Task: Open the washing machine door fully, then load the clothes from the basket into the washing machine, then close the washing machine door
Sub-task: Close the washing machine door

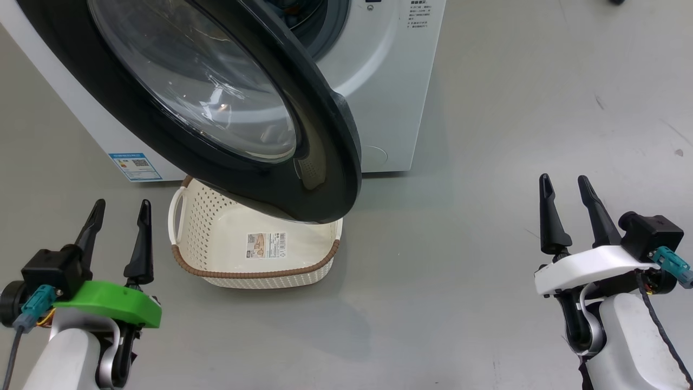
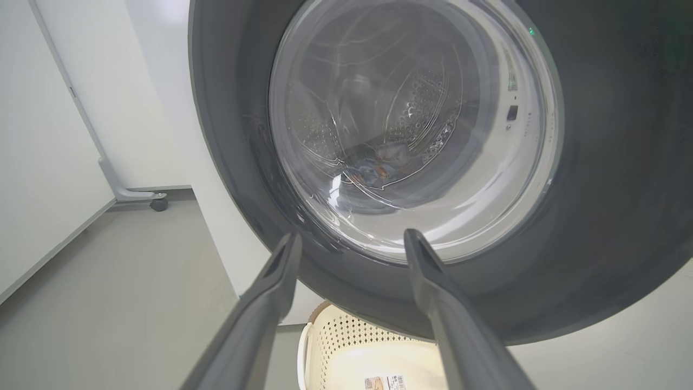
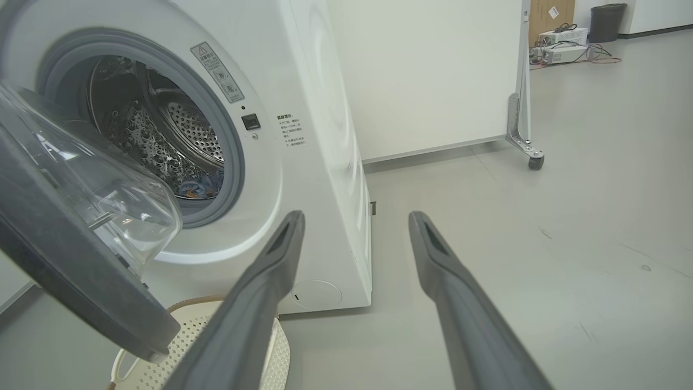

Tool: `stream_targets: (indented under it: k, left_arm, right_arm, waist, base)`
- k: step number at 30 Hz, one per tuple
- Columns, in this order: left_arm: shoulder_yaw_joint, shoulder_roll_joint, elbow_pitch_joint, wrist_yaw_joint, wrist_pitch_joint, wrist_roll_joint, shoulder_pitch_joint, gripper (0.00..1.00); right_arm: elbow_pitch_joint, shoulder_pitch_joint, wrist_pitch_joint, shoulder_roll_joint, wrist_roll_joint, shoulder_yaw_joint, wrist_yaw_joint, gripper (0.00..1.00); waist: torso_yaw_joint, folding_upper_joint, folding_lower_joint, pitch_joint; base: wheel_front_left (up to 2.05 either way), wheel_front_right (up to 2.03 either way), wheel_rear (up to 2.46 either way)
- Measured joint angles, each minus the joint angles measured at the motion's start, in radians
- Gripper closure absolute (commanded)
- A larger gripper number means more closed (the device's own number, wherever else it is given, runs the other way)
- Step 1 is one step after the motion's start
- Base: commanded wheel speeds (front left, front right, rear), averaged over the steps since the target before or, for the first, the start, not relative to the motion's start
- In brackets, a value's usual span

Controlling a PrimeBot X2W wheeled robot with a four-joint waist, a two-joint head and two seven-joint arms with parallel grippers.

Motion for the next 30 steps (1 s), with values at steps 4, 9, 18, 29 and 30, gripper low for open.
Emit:
stream_targets:
  k: [4, 9, 18, 29, 30]
  left_arm:
    - [0.014, -0.021, 0.002, 0.001, 0.000, 0.010, 0.012, 0.00]
    - [0.029, -0.026, 0.002, 0.004, 0.000, 0.034, 0.023, 0.00]
    - [0.058, -0.054, -0.007, 0.004, 0.000, 0.058, 0.030, 0.00]
    - [0.083, -0.081, -0.018, 0.004, 0.000, 0.083, 0.030, 0.00]
    - [0.084, -0.082, -0.019, 0.004, 0.000, 0.089, 0.030, 0.00]
  right_arm:
    - [0.000, 0.002, 0.000, 0.000, 0.000, -0.001, 0.000, 0.00]
    - [0.000, 0.003, 0.000, -0.001, 0.000, -0.002, 0.000, 0.00]
    - [0.002, 0.020, 0.000, -0.014, -0.030, 0.007, 0.000, 0.00]
    - [0.003, 0.020, 0.000, -0.024, -0.062, 0.014, 0.000, 0.00]
    - [0.003, 0.020, 0.000, -0.024, -0.063, 0.014, 0.000, 0.00]
  waist:
    - [-0.003, 0.0000, 0.0000, -0.004]
    - [-0.007, 0.0000, 0.0000, -0.008]
    - [-0.007, 0.0000, 0.0000, -0.014]
    - [-0.006, 0.0000, 0.0000, -0.008]
    - [-0.006, 0.0000, 0.0000, -0.007]
  base:
    - [0.00, 0.00, 0.00]
    - [0.00, 0.00, 0.00]
    - [0.00, 0.00, 0.00]
    - [0.00, 0.00, 0.00]
    - [0.00, 0.00, 0.00]
